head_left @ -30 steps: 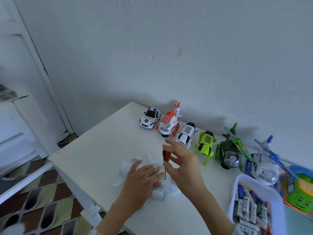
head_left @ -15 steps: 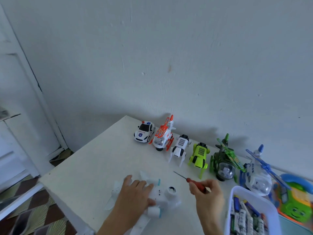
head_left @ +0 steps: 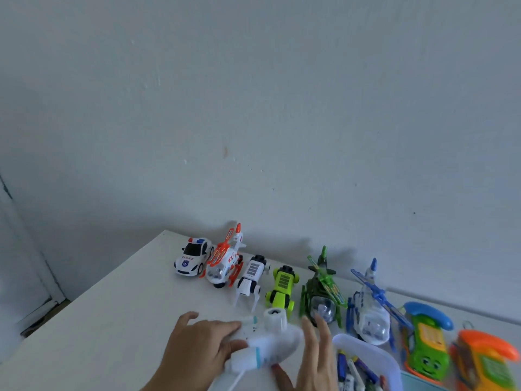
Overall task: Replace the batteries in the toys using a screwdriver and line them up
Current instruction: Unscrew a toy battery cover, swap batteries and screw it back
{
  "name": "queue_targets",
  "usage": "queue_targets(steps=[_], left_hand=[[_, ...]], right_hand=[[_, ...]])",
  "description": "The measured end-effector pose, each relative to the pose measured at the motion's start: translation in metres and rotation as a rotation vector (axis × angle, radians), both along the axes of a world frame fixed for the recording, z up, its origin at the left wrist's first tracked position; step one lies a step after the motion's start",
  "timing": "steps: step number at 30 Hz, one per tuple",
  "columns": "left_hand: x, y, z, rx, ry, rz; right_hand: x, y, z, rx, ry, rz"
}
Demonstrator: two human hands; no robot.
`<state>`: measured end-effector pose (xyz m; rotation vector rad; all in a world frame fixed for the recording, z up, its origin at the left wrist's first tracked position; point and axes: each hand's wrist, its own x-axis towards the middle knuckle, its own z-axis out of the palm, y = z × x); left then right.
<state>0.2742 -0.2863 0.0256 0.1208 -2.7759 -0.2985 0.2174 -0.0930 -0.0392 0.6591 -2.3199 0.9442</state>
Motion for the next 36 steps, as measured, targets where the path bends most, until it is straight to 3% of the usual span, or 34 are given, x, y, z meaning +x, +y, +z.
queue_targets(steps=[2, 5, 12, 17, 19, 21, 23, 27, 30, 32, 33, 36], left_hand=[[-0.016, 0.029, 0.026, 0.086, -0.055, -0.082], [-0.038, 0.075, 0.057, 0.272, -0.295, -0.322], [-0.094, 0.232, 0.070, 0.615, -0.486, -0.765], [-0.124, 0.316, 0.066, 0.996, -0.680, -0.900], [-0.130, 0.338, 0.046, 1.201, -0.601, -0.805], [-0.130, 0.350, 0.024, 1.246, -0.449, -0.681], [-0.122, 0.359, -0.001, 1.126, -0.343, -0.581], [-0.097, 0.359, -0.068, 0.676, -0.142, -0.396], [-0.098, 0.364, -0.103, 0.287, 0.015, -0.407], [-0.109, 0.376, -0.098, 0.102, 0.001, -0.469], [-0.117, 0.382, -0.093, 0.012, -0.021, -0.477], [-0.144, 0.394, -0.084, -0.175, -0.143, -0.430]], right_hand=[[-0.004, 0.025, 0.029, 0.043, 0.162, -0.029], [-0.011, 0.075, 0.059, 0.194, 0.329, -0.054], [-0.022, 0.255, 0.100, 0.408, 0.484, -0.160], [-0.023, 0.378, 0.112, 0.390, 0.205, -0.301], [-0.022, 0.416, 0.108, 0.365, 0.036, -0.389], [-0.021, 0.442, 0.100, 0.312, -0.141, -0.500], [-0.019, 0.461, 0.090, 0.264, -0.375, -0.627], [-0.020, 0.472, 0.056, 0.199, -0.760, -0.735], [-0.028, 0.459, 0.034, -0.162, -0.969, -0.716], [-0.038, 0.450, 0.025, -0.424, -1.099, -0.698], [-0.043, 0.447, 0.022, -0.460, -1.129, -0.702], [-0.059, 0.440, 0.014, -0.365, -1.107, -0.725]])
